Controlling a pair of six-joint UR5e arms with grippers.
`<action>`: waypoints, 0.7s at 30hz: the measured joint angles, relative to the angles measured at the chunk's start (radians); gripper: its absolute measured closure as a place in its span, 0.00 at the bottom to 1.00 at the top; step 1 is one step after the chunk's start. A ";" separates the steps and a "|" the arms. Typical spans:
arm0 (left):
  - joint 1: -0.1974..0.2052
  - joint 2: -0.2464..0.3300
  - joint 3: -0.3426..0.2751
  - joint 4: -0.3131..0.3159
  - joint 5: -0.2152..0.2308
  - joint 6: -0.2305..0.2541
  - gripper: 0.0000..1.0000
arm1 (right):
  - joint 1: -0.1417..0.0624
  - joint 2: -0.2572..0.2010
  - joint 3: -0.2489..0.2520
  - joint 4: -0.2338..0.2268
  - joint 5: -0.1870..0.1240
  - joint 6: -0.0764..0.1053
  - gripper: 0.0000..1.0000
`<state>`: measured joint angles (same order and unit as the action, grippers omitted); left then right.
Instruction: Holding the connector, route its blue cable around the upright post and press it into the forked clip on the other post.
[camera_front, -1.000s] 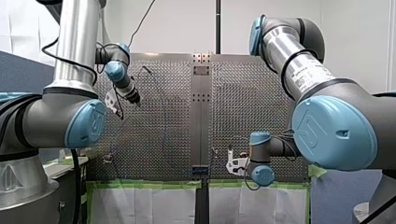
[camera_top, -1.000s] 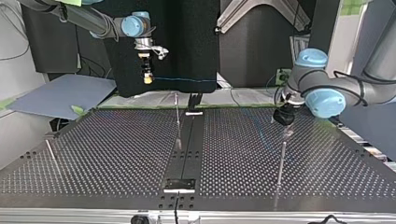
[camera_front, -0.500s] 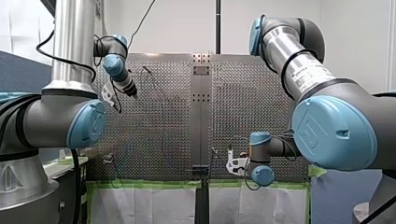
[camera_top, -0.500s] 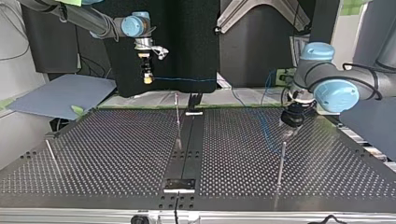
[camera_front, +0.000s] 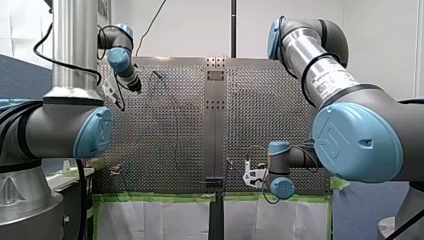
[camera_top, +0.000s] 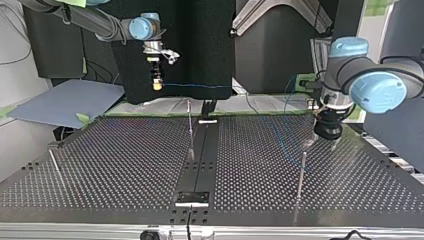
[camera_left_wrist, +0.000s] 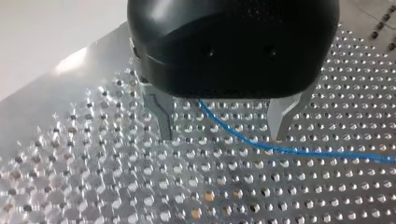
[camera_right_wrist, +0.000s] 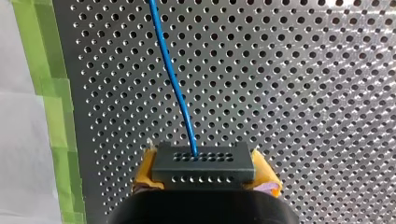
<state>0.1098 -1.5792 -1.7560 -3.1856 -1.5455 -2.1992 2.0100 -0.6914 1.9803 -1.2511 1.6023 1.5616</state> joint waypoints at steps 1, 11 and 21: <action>-0.002 0.007 -0.001 -0.001 -0.001 0.009 0.00 | -0.002 0.000 0.000 0.000 0.000 0.000 1.00; 0.000 0.093 -0.013 0.013 -0.025 0.099 0.00 | -0.012 -0.001 -0.014 0.008 -0.001 0.001 1.00; 0.000 0.177 0.005 0.006 -0.102 0.183 0.00 | -0.014 0.000 -0.032 0.048 -0.003 -0.003 1.00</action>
<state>0.1100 -1.4023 -1.7510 -3.1801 -1.6475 -2.0162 1.9961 -0.6915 1.9482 -1.2027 1.5997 1.5582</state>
